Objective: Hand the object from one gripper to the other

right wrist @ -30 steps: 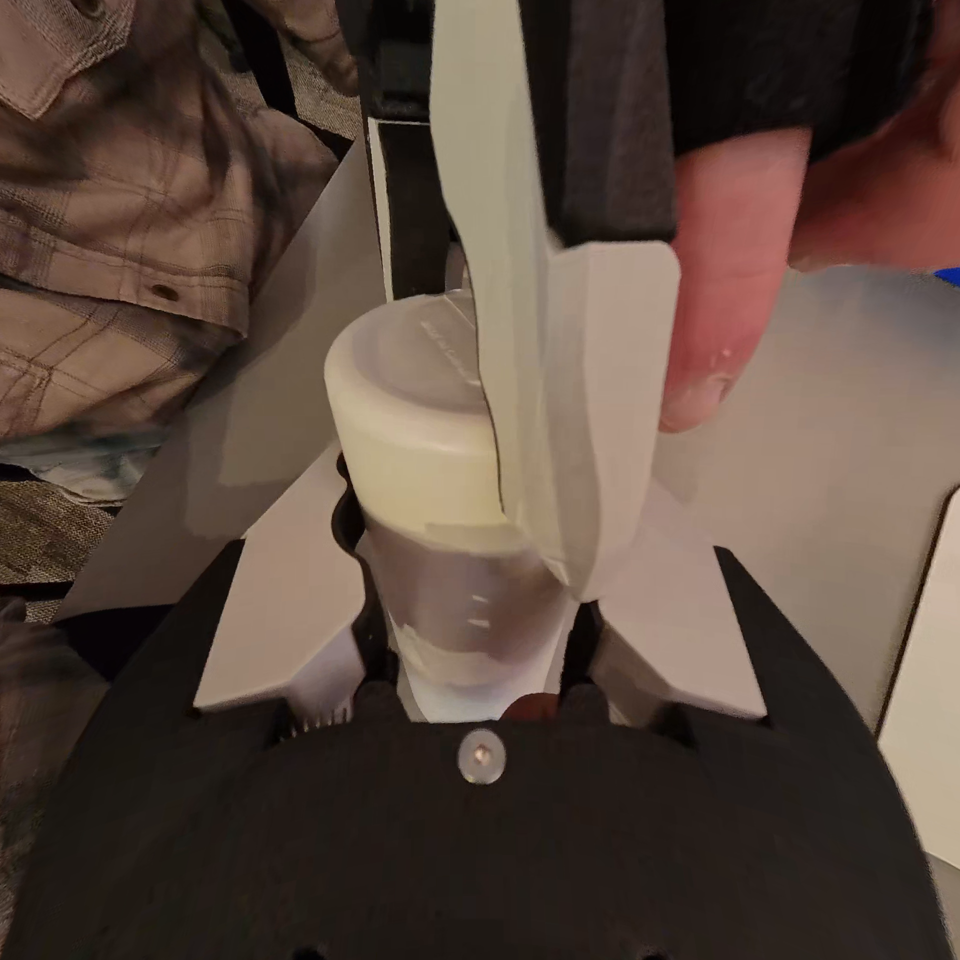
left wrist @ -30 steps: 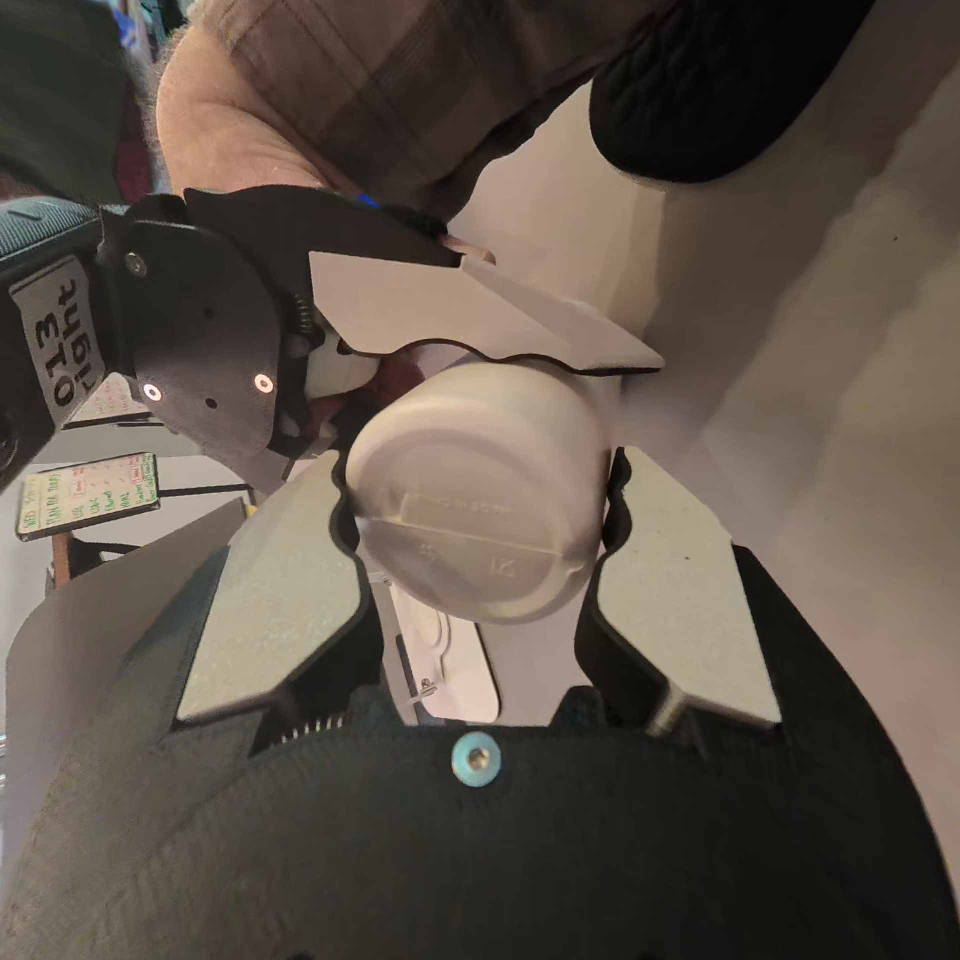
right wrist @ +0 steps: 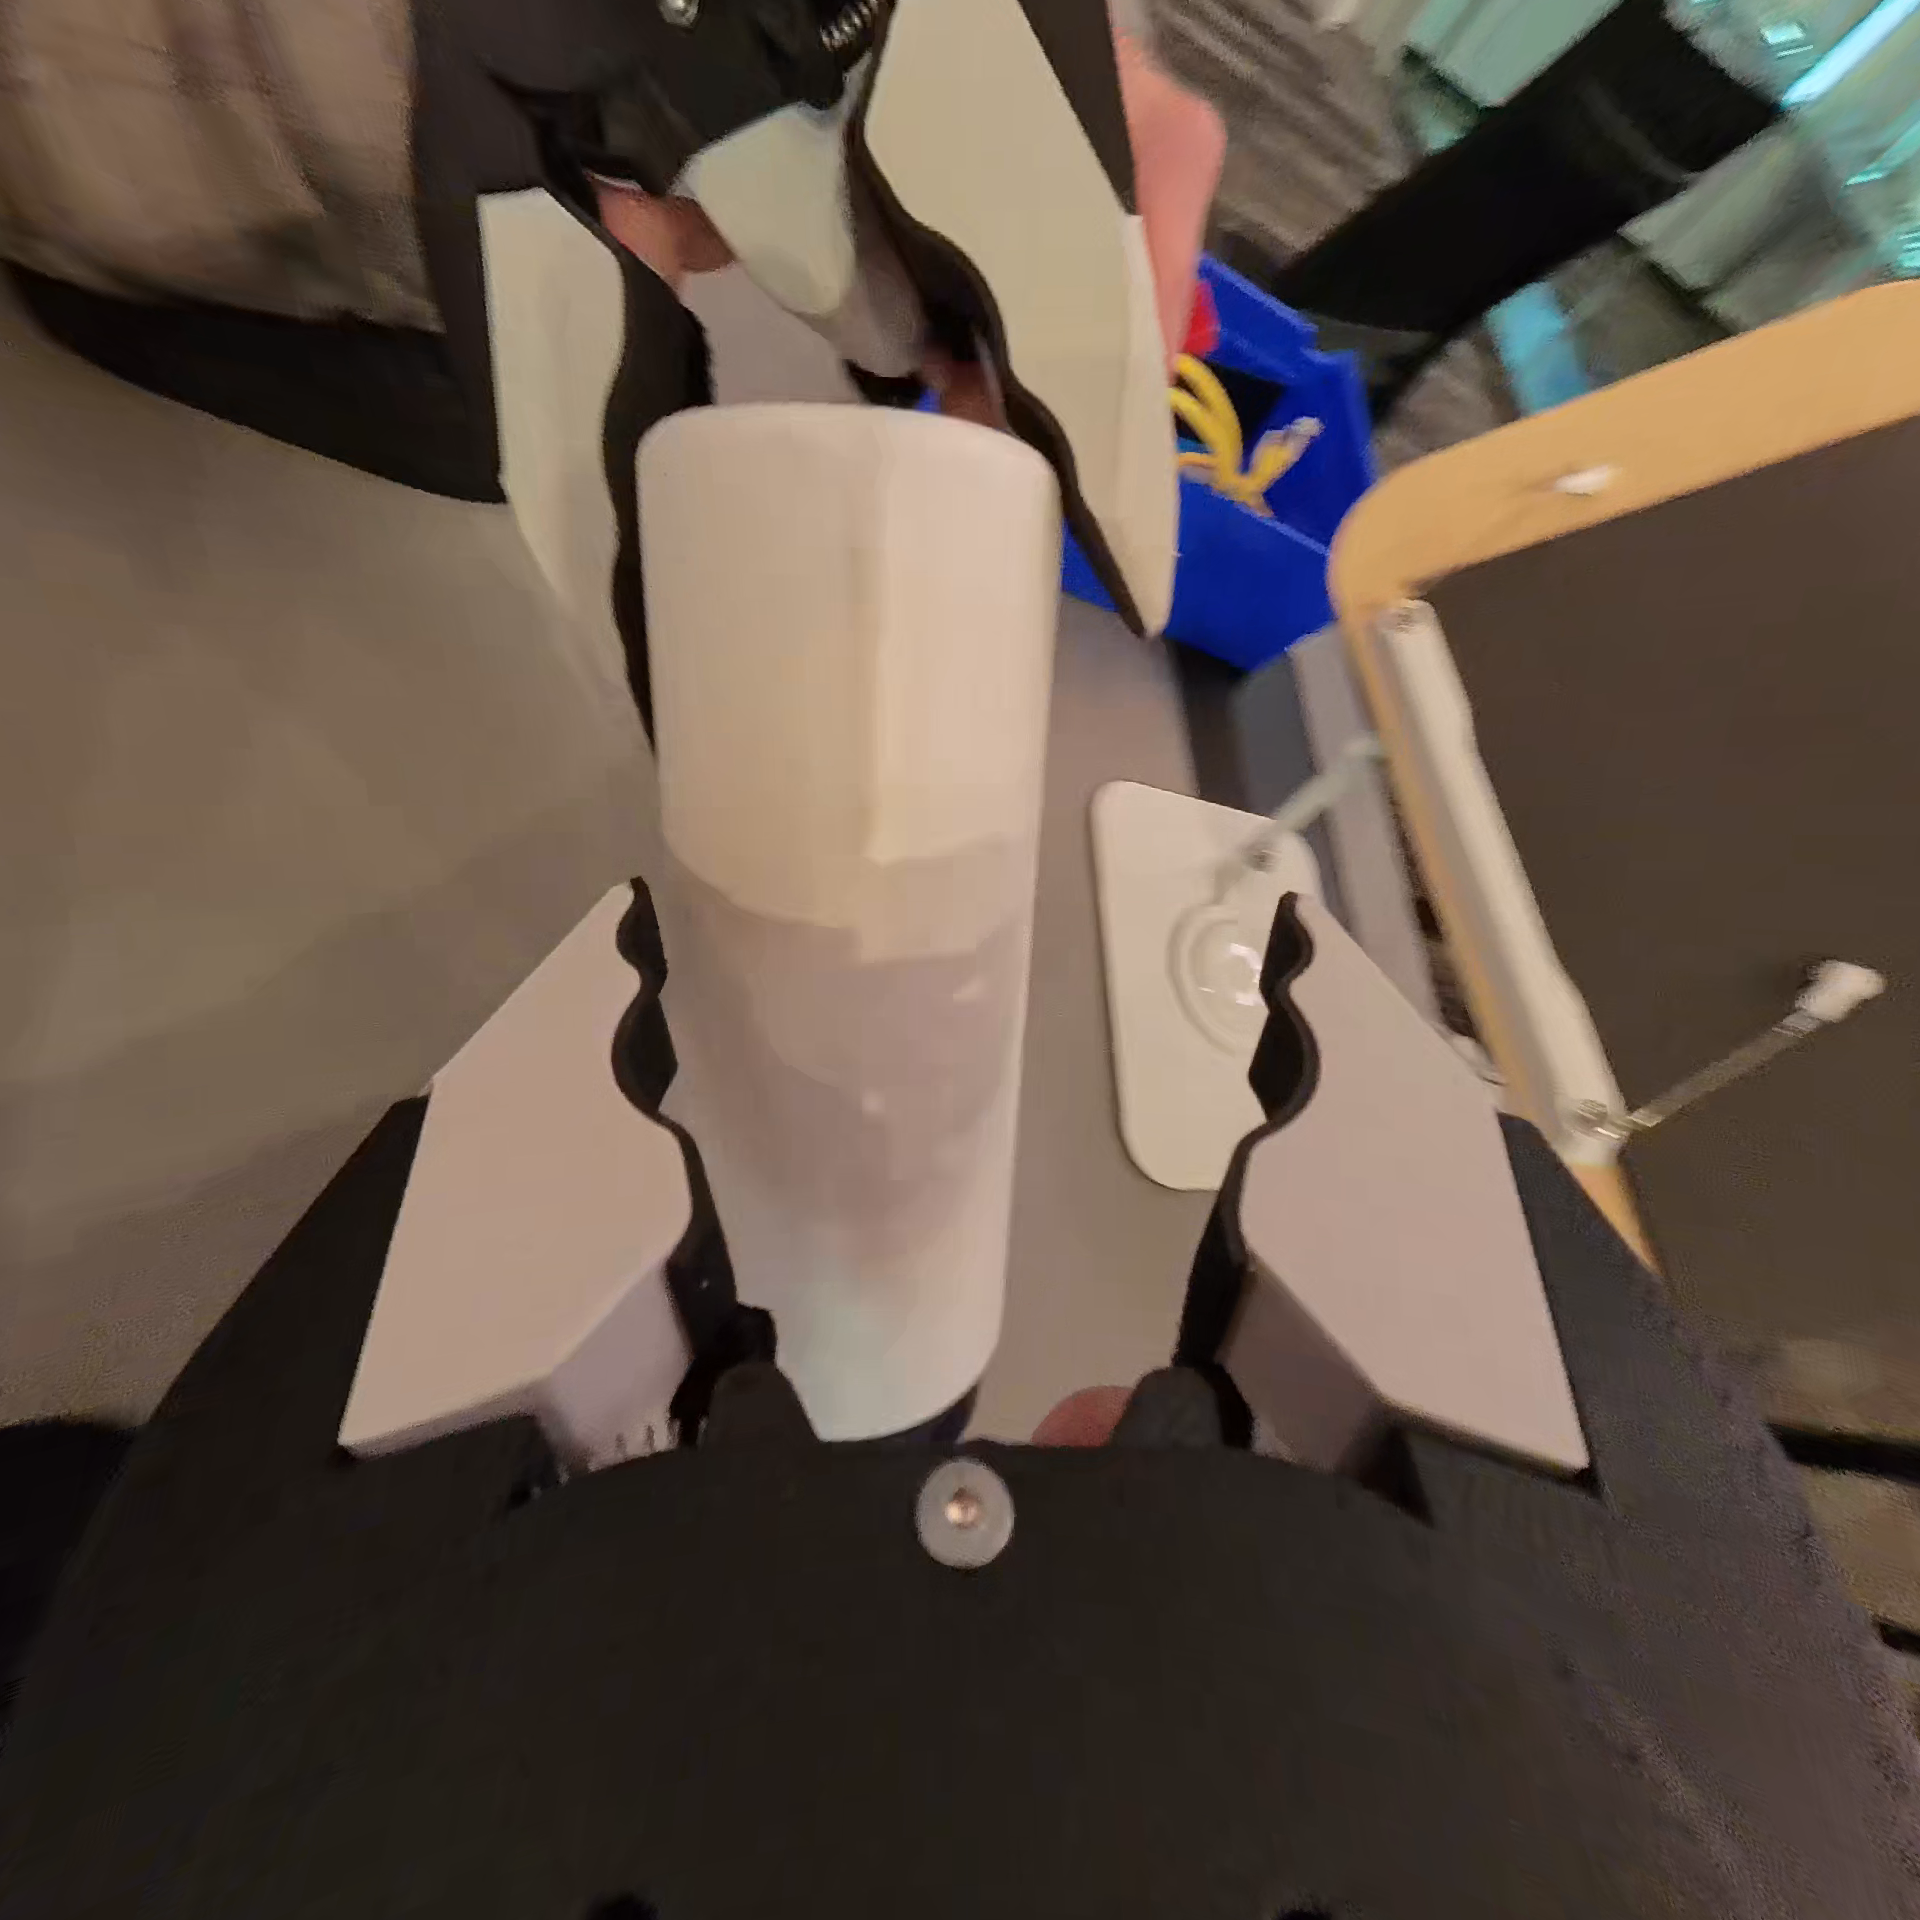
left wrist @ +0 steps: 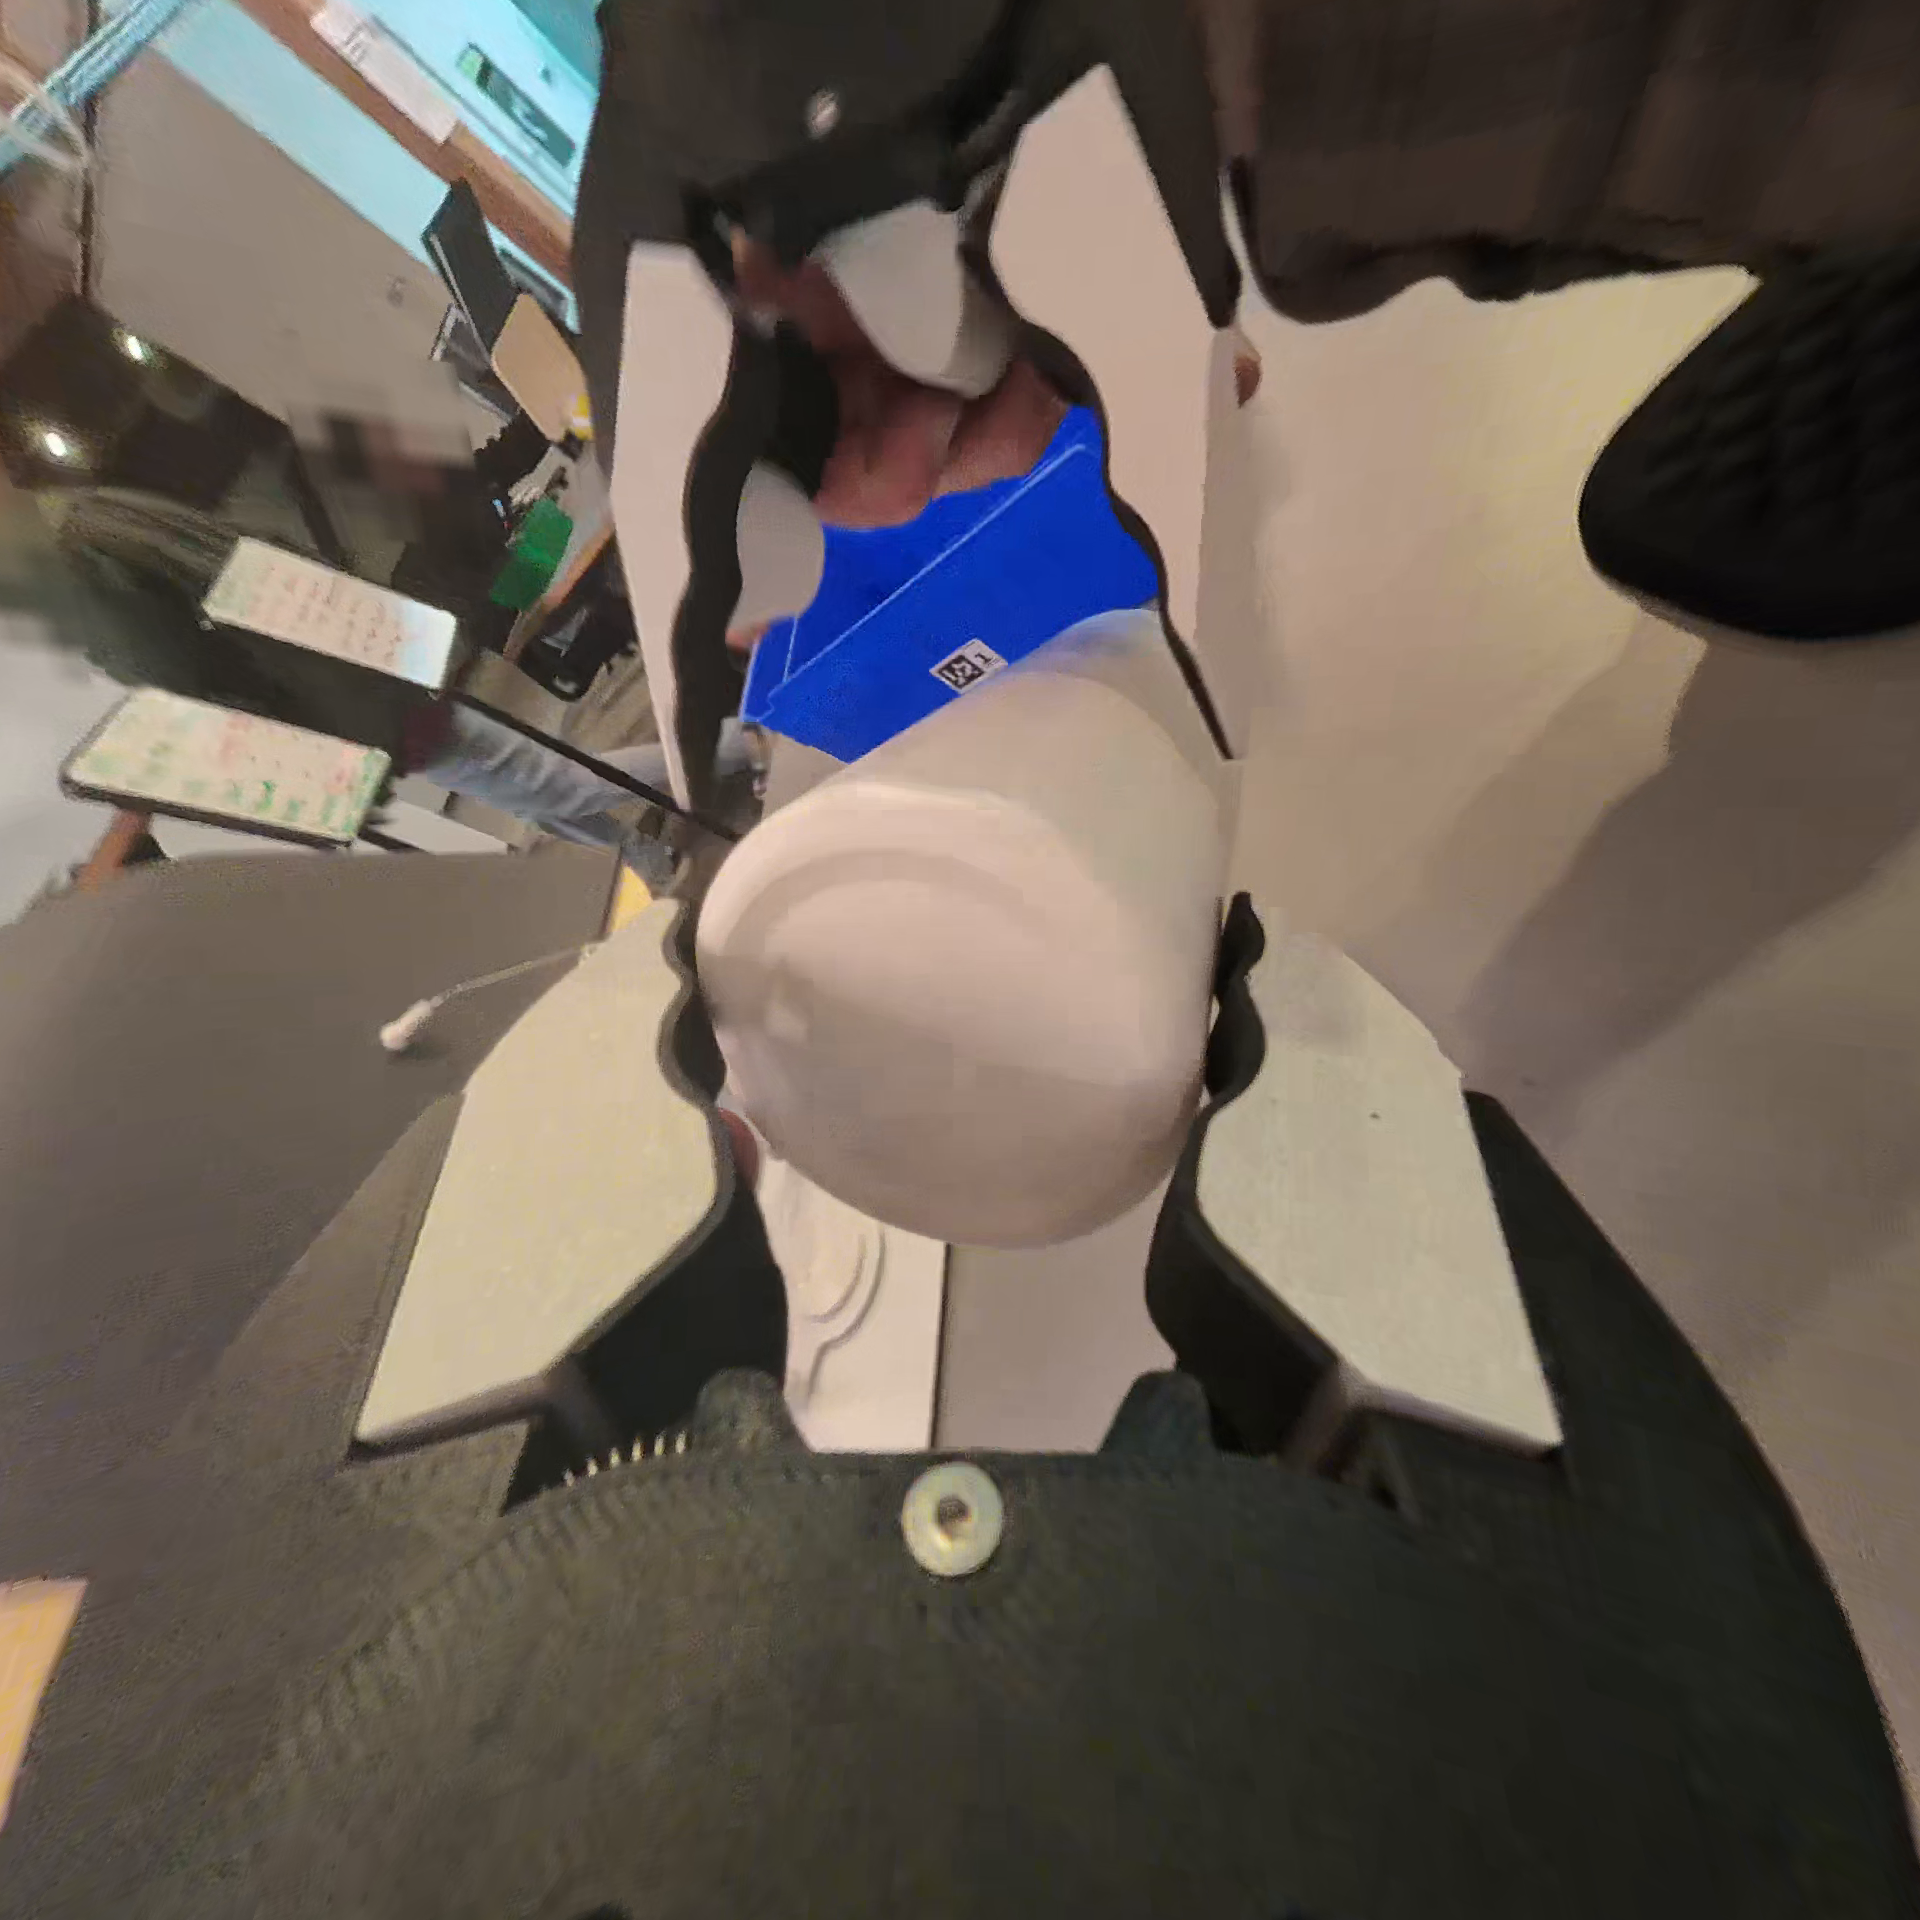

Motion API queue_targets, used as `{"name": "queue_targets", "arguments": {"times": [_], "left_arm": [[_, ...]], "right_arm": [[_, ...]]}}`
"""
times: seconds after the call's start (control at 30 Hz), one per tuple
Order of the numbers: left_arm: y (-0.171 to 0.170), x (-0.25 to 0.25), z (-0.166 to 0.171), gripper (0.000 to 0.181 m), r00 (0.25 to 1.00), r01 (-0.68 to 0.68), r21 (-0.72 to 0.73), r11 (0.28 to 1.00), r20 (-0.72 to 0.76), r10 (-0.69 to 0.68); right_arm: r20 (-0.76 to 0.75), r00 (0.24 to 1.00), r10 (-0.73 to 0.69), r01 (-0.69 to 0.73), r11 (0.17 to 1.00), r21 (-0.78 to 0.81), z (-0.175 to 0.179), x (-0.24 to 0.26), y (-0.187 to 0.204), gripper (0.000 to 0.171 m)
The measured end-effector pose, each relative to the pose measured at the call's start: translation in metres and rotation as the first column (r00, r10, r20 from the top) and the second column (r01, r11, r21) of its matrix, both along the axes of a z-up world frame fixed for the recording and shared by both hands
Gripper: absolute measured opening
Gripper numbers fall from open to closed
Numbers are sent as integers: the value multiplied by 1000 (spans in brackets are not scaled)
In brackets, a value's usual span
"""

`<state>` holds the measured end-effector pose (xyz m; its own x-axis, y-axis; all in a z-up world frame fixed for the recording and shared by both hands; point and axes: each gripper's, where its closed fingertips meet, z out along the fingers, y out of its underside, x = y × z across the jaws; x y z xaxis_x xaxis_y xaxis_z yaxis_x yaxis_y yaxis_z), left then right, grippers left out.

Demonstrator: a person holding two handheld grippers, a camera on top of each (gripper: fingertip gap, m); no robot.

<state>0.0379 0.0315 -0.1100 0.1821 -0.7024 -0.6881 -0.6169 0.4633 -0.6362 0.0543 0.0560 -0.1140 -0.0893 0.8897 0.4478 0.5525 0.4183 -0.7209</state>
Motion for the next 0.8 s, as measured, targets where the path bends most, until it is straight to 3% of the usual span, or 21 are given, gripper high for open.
{"name": "queue_targets", "arguments": {"times": [0.23, 0.4, 0.5, 0.57, 0.67, 0.8], "left_arm": [[35, -23, 9, 92, 967, -91, -205, 975, 217, 136], [56, -43, 23, 92, 872, -81, -403, 911, 415, 261], [66, -54, 23, 92, 815, -41, -508, 860, 481, 322], [70, -58, 18, 92, 799, -21, -560, 828, 488, 351], [79, -67, 15, 92, 761, -36, -613, 789, 495, 419], [83, -73, 14, 92, 748, -69, -639, 766, 476, 464]], "right_arm": [[88, 979, -183, 153, 951, 269, 0, 5, 32, 116], [135, 933, -334, 232, 844, 484, -12, 0, 69, 126], [85, 915, -394, 271, 758, 594, -15, -13, 92, 124], [14, 891, -453, 318, 648, 692, -8, -17, 108, 118], [-72, 880, -470, 357, 553, 753, -2, -26, 115, 98], [-128, 865, -485, 393, 498, 773, -2, -32, 119, 94]]}}
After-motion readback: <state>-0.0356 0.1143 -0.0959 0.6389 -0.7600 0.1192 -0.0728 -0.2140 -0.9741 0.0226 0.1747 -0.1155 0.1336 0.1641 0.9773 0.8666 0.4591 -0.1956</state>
